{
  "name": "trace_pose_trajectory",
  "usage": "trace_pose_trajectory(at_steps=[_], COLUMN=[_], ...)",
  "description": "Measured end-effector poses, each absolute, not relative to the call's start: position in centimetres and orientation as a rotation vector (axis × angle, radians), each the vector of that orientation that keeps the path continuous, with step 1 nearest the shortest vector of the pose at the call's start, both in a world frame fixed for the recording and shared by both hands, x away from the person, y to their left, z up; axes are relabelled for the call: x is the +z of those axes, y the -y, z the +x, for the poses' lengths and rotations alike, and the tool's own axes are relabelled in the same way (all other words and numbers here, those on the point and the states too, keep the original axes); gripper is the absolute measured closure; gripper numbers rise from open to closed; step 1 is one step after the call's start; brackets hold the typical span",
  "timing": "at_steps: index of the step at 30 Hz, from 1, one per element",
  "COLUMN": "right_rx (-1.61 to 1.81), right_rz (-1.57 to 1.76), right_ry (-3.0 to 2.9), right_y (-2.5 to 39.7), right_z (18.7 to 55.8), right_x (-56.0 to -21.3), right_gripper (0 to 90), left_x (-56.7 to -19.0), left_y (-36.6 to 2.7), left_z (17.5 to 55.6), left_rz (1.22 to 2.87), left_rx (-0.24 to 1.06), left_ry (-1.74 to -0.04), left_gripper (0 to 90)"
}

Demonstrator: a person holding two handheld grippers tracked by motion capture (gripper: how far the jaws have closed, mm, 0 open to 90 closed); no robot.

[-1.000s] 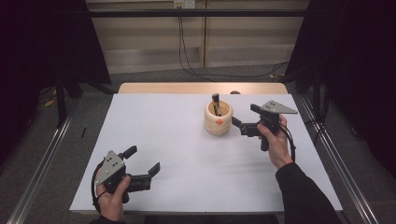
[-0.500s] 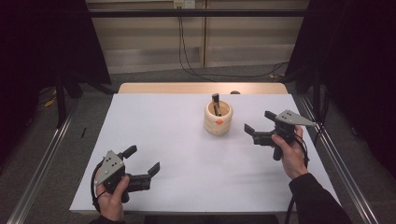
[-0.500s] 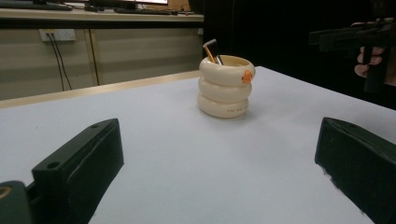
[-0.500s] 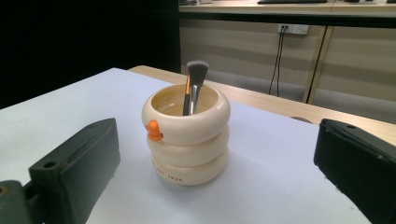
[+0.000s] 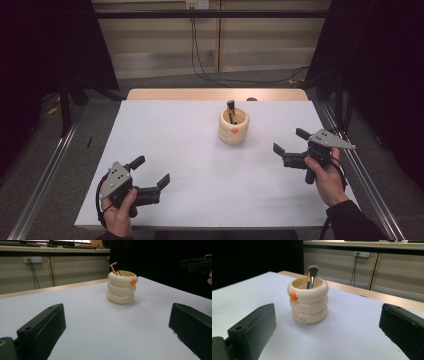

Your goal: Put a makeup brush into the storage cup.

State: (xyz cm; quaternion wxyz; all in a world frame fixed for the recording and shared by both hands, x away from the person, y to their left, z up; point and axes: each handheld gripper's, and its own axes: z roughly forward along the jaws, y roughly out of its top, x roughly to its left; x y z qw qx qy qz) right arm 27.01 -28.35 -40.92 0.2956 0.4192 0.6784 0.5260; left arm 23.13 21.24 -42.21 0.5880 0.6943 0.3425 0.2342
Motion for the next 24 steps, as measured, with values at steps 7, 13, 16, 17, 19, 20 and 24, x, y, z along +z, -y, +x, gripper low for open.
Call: trace_pose_trajectory(at_steps=[7,13,16,17,19,20,24], right_rx=[1.397,1.401,1.408,1.408,1.409,1.408,1.393], right_rz=[1.100,1.146,1.170,1.166,1.174,1.180,1.202], right_ry=[-1.765,-1.709,-1.695,-1.701,-1.699,-1.701,-1.699], right_y=[29.3,30.4,30.8,31.0,31.1,31.3,31.7], right_z=[24.4,22.1,21.3,21.1,20.6,20.3,19.3], right_x=[-41.1,-42.1,-42.2,-42.2,-42.4,-42.5,-43.0], right_gripper=[1.7,1.8,2.1,2.2,2.2,2.2,2.1], left_x=[-42.2,-42.3,-42.3,-42.3,-42.3,-42.4,-42.4], left_y=[-21.5,-21.2,-21.2,-21.2,-21.2,-21.1,-21.2], left_z=[23.0,22.9,22.8,22.7,22.6,22.5,22.3], left_rz=[1.617,1.623,1.621,1.622,1.622,1.621,1.621], left_rx=[0.544,0.544,0.544,0.544,0.540,0.536,0.544], left_ry=[-0.798,-0.809,-0.802,-0.803,-0.805,-0.809,-0.812], left_gripper=[0.9,0.9,0.9,0.9,0.8,0.8,0.9])
